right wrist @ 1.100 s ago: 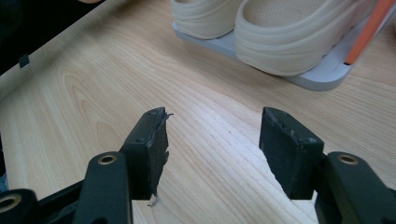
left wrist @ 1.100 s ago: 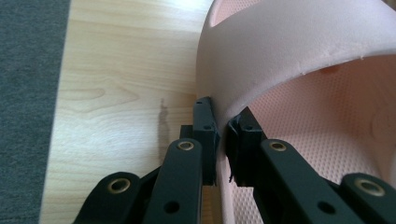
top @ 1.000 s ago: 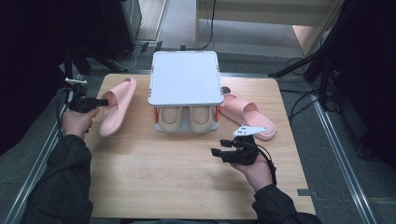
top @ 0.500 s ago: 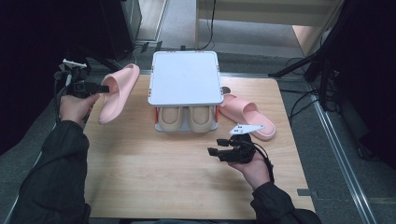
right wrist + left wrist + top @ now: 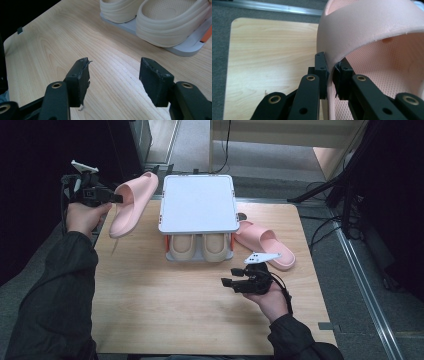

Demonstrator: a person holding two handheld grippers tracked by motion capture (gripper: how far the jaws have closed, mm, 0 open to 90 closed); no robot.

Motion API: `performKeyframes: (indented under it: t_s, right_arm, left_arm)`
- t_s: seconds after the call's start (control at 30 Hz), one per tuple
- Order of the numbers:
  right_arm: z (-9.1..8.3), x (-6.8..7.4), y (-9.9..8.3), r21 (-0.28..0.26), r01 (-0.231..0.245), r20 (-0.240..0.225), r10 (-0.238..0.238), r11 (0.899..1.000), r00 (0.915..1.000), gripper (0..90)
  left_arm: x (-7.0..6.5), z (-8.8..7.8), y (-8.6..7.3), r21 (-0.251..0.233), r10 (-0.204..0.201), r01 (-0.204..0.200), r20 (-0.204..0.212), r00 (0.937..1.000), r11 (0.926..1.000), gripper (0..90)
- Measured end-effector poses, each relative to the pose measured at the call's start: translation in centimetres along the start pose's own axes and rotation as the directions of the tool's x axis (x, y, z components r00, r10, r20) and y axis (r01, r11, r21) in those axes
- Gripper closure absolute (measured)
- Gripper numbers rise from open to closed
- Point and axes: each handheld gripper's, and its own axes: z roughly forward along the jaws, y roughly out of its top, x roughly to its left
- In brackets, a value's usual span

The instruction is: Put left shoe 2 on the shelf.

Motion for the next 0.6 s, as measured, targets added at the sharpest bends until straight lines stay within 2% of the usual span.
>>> performKeyframes:
  t_s: [0.2,0.6]
  right_arm:
    - [-0.2,0.2,0.1,-0.027,0.009,0.006,-0.009,1.000,0.9999,42.2]
    - [-0.1,0.5,0.1,-0.029,0.025,-0.009,-0.025,0.999,0.9997,42.3]
  left_arm:
    - [-2.1,-0.1,1.6,0.005,0.027,-0.027,0.008,0.9996,0.9996,82.1]
    - [-7.0,1.1,3.9,0.006,0.091,-0.091,0.010,0.9958,0.9958,81.8]
